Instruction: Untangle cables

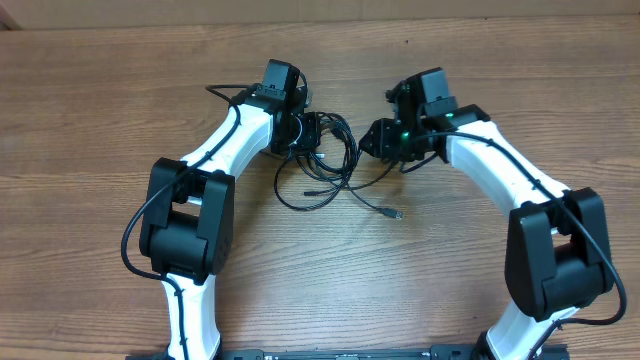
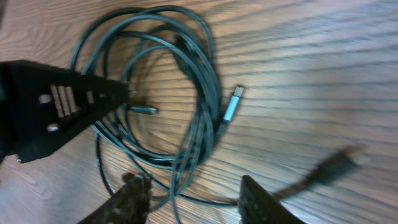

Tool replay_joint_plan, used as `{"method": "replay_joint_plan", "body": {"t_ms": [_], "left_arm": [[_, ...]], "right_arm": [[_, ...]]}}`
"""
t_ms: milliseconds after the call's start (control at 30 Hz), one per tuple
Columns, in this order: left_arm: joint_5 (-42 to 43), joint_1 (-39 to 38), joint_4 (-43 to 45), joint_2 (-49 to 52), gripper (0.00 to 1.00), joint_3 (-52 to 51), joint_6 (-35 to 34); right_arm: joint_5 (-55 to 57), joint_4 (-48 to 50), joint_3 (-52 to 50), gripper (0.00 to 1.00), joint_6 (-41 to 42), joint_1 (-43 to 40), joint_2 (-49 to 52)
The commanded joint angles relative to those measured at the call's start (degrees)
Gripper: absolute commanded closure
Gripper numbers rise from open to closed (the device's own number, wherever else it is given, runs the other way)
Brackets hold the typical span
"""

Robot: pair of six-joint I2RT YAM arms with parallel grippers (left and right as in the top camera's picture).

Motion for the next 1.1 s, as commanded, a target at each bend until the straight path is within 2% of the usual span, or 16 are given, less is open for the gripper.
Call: {"method": "replay_joint_plan", "body": {"t_ms": [0, 133, 400, 533, 667, 967, 1067], "left_arm": [[-0.52, -0.33, 0.04, -1.92, 0.96, -0.52, 0.11], [-0.52, -0.35, 0.02, -1.92, 0.96, -0.52, 0.11], [-0.52, -0.33, 0.0, -1.92, 0.96, -0.52, 0.11], [-0.55, -0.33, 0.07, -1.92, 0.96, -0.52, 0.11], [-0.5, -0.33, 0.02, -1.92, 0.96, -0.52, 0.11], [1.2, -0.33, 0.22, -1.92, 0.96, -0.52, 0.11], [1.18, -0.33, 0.33, -1.92, 0.96, -0.52, 0.11]], "right_arm": [[3.56, 1.53, 0.72, 0.57, -0.44, 2.34, -1.11], [8.37, 4.2, 0.72, 0.58, -0.46, 4.24, 0.13], [7.19, 8.61, 0.72, 0.59, -0.85, 4.81, 7.48], [5.09, 9.4, 0.74, 0.65, -0.17, 4.79, 10.86], [5.05, 9.55, 0.74, 0.75, 0.31, 4.63, 10.86], [5.29, 10.27, 0.74, 0.78, 0.26, 4.74, 10.88], [5.31, 11.58, 0.74, 0.74, 0.26, 4.74, 10.88]]}}
